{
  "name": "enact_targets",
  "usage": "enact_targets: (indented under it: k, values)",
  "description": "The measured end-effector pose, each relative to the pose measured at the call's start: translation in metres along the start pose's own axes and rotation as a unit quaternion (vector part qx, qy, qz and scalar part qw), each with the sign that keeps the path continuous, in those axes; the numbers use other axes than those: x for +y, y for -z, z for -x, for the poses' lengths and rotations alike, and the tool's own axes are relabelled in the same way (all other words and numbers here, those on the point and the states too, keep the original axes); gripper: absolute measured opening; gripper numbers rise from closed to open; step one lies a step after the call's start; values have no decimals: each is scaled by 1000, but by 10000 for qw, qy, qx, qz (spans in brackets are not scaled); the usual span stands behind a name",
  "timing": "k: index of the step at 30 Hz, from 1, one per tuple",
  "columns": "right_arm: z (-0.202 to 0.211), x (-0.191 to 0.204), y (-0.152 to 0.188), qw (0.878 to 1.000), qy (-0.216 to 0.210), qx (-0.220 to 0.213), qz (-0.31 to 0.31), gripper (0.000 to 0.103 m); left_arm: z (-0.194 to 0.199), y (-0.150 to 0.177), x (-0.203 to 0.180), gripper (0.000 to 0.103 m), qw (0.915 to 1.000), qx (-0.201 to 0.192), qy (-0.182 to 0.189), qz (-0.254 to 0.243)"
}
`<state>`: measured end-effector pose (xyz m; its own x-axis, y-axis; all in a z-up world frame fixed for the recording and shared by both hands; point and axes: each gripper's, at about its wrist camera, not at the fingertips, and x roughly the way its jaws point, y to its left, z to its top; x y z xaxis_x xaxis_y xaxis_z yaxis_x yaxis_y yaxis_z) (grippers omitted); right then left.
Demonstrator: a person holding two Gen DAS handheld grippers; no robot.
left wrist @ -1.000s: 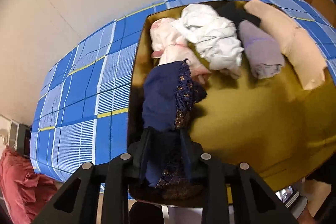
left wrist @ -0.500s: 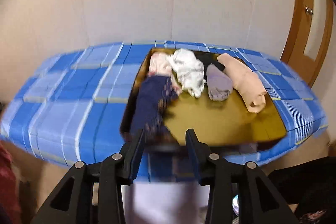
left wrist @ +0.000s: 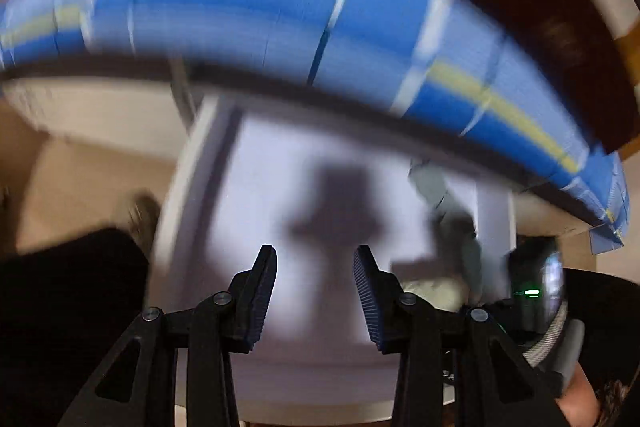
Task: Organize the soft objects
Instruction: 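Move the left tool back down over the drawer, then lift the pale green beanie into the gold box and open the right gripper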
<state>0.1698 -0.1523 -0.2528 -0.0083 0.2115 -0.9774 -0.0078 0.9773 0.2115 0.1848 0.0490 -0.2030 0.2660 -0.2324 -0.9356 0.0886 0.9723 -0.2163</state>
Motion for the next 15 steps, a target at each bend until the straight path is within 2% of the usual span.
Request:
enact_targets:
  k: [3, 5, 11, 15]
  values:
    - [12, 3, 5, 9998, 65, -142, 103, 60, -20, 5, 7, 40, 9991, 381, -90, 168]
    - [19, -1, 7, 9996, 83, -216, 142, 60, -28, 8, 7, 40, 9984, 498, -128, 225]
    - [47, -4, 23, 9984, 86, -521, 176, 60, -29, 9, 8, 40, 9987, 361, -344, 107]
    - [70, -11, 33, 9973, -52, -737, 38, 60, -26, 9, 9, 40, 9988, 321, -352, 104]
